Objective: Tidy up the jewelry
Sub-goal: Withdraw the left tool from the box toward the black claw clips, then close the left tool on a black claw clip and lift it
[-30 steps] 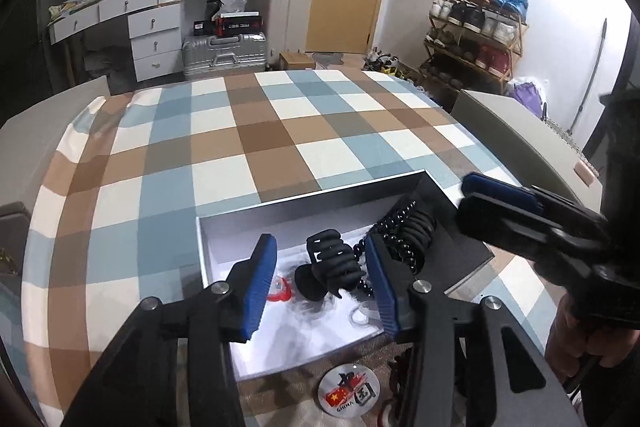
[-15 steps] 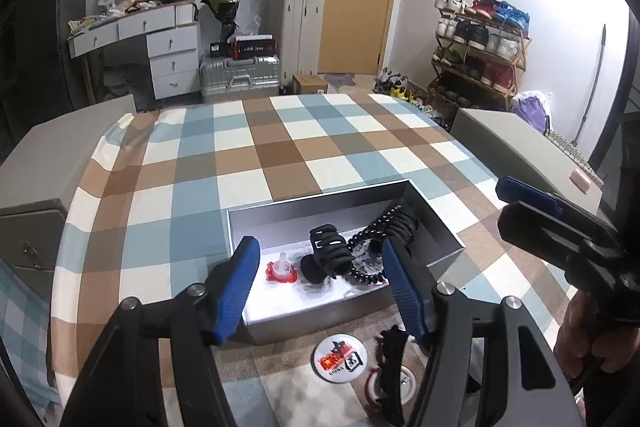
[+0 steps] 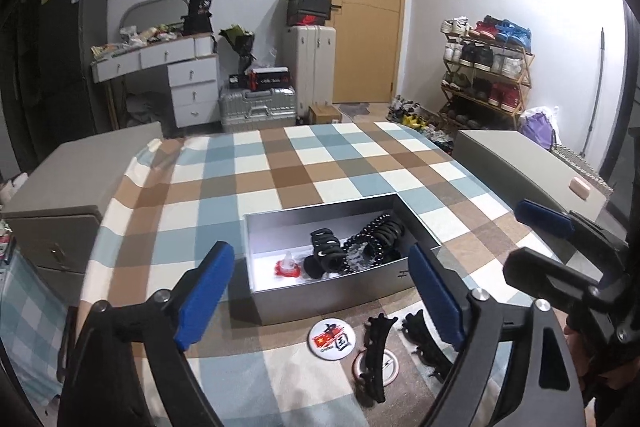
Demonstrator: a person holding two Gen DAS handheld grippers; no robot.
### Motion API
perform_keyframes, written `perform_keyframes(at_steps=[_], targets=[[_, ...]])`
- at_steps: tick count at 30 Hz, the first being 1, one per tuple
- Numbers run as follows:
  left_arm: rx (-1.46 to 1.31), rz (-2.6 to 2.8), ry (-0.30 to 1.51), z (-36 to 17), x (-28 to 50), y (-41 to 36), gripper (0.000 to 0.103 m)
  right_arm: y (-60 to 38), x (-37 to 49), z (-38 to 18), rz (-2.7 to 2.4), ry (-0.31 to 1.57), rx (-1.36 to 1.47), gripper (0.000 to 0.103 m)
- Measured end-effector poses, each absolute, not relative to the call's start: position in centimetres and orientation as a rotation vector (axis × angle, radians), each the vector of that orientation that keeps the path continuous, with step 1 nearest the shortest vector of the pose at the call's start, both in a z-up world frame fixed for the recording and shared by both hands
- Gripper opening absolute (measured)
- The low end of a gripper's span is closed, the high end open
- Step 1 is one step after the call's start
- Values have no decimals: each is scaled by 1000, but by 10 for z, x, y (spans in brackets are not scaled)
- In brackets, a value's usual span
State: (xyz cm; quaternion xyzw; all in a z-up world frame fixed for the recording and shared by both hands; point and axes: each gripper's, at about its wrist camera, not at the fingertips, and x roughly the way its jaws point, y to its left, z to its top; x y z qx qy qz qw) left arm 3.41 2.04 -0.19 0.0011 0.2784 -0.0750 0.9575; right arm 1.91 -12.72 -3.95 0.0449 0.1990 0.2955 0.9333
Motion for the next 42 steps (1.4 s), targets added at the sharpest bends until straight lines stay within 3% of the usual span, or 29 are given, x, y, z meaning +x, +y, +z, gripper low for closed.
perform_keyframes(at_steps=[5,9,23,34,37,42], targets=[[-26,-142,564,-3,26,29,92,-131,11,-42,566,425,103,103],[-53,-146,589,-9,20,34,102,-135,7,-47,538,449,120,103],[-67,-249,781,-72,10,22,102,-146,-6,-90,501,578,69,103],[-36,-314,807,-80,17,6,101,-153,1,-117,506,651,81,103],[-31,-329,810,-80,23,4,96,-156,2,-119,502,658,93,103],[-26,-361,839,-82,35,0,69,-163,2,-124,493,663,112,103]])
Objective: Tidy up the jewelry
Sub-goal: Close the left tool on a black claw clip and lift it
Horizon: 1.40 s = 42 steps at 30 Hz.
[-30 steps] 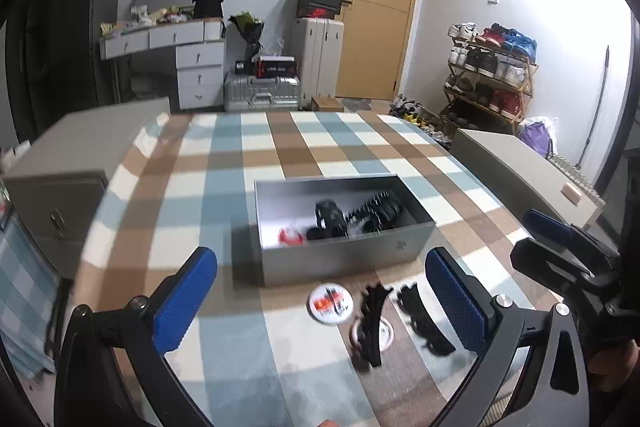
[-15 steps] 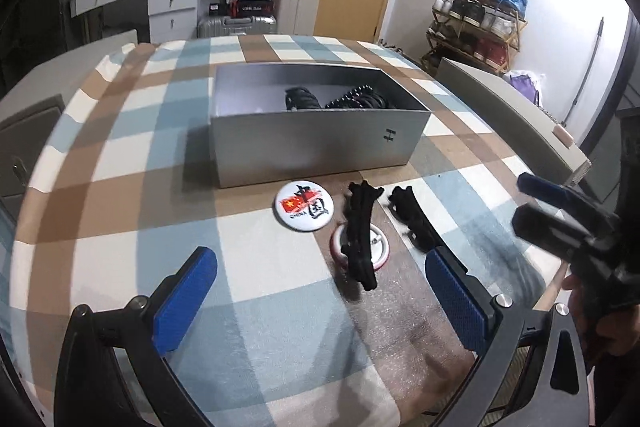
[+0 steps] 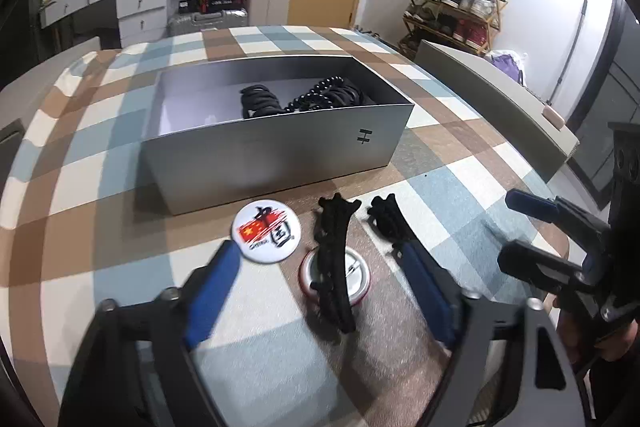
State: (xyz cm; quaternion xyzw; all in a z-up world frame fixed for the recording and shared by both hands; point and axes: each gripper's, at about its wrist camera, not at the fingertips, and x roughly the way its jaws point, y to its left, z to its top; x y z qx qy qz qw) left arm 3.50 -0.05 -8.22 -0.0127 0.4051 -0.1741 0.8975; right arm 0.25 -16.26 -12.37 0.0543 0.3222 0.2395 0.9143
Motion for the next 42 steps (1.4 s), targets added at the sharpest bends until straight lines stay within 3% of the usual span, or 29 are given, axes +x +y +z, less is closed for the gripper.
perform_keyframes(at_steps=[5,7,9,14,16,42], targets=[[-4,-389,873,-85,44,-8,42,-166,2,-125,493,666,131,103],[16,-385,891,-88,46,-12,38,-167,1,-126,493,663,131,103],[13,-396,907,-90,47,-13,26,-167,1,-126,495,663,134,103],[47,-383,926,-91,46,-19,21,-167,0,-126,501,662,138,103],[41,-386,930,-90,48,-19,14,-168,0,-127,503,659,140,103],[-17,-331,804,-55,27,5,13,-146,10,-125,530,712,123,100]])
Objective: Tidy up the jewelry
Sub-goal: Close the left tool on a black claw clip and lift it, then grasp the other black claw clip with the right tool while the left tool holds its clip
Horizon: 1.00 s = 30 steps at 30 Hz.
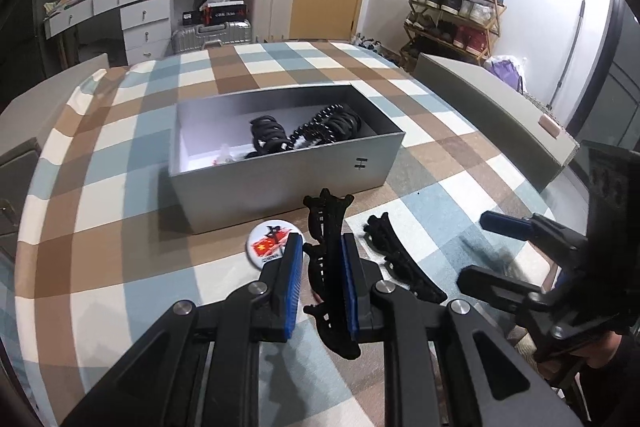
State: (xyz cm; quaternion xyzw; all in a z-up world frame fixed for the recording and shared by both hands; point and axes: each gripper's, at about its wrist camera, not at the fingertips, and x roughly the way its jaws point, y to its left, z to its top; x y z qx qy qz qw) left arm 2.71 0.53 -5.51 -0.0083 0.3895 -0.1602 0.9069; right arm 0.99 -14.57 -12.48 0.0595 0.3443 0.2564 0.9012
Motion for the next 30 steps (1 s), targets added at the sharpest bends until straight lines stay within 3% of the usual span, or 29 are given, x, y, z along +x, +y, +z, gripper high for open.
perform_keyframes(at_steps=[4,11,15,24,26,30], targets=[[-55,-301,809,-52,24,15,13,-134,15,-128,548,730,107,93],[-55,-243,757,-41,11,25,13,-110,22,-137,569,761,41,69],[-46,-215,744,-41,10,30,13,-102,25,-140,561,769,21,61],[-44,-187,722,-43,7,40,13,-89,28,-140,532,775,-47,31],[-45,-181,714,-42,5,42,13,-89,29,-140,508,783,-37,18],[-48,-191,698,-38,-1,43,13,-90,31,-140,497,790,-17,18]])
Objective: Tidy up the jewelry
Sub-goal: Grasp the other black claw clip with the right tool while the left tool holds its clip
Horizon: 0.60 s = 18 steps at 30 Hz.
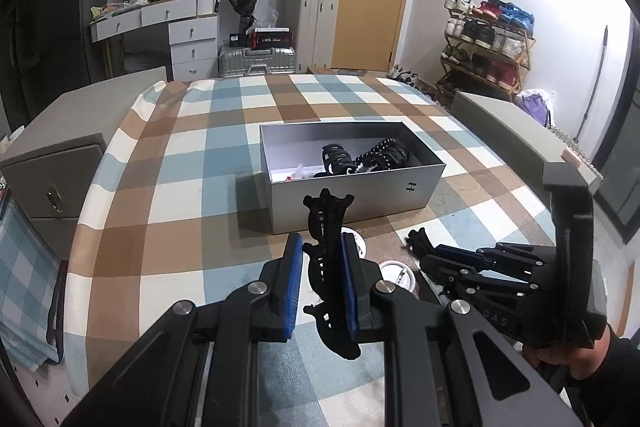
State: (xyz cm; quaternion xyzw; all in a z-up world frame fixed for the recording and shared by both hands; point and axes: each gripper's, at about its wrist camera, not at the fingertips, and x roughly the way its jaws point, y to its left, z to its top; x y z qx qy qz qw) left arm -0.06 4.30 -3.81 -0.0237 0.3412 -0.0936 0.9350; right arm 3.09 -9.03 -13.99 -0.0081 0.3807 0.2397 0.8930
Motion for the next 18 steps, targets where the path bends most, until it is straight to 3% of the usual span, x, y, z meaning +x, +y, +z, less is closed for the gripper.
perform_keyframes(at_steps=[18], targets=[[-54,-183,679,-32,5,47,14,-101,7,-101,538,667,42,18]])
